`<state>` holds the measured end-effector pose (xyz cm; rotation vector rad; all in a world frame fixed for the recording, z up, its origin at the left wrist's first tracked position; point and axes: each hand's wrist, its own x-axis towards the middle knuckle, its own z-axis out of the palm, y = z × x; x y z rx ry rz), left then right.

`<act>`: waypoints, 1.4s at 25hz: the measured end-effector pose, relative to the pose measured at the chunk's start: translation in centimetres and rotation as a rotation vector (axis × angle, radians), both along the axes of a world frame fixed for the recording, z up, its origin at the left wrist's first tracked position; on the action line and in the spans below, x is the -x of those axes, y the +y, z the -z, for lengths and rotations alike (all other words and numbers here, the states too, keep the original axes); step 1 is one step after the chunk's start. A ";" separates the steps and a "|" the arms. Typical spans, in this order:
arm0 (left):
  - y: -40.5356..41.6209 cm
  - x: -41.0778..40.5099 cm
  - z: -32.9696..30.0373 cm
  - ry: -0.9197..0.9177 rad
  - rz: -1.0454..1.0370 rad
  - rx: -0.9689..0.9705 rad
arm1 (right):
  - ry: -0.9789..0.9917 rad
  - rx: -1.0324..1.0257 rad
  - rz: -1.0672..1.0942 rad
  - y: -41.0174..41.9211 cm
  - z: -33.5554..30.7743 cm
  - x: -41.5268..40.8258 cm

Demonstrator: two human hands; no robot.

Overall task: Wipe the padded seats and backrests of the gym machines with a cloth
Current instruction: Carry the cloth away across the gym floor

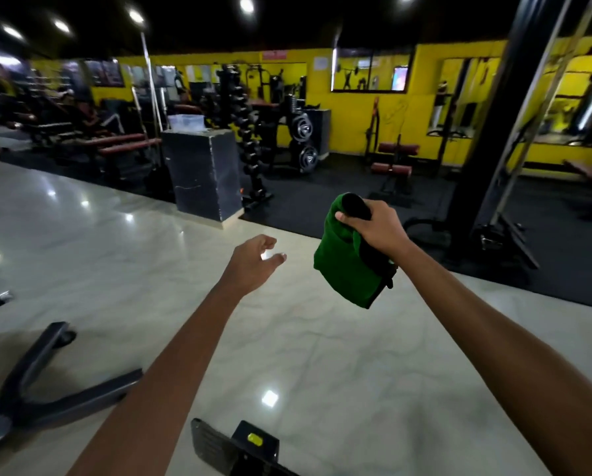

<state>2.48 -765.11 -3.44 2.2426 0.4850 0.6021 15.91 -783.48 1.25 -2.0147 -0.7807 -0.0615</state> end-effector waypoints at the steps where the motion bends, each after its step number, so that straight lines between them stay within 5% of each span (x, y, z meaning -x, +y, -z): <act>1: -0.9 -1.2 0.0 0.002 0.023 -0.010 | -0.003 -0.003 0.023 -1.0 -0.1 -1.0; 17: -3.3 -23.6 -1.3 -0.043 -0.026 0.003 | -0.067 0.038 -0.049 -2.6 -1.4 -23.5; 35: 15.1 -41.7 -2.1 0.037 -0.299 -0.120 | -0.141 0.035 -0.281 20.0 -1.2 -44.5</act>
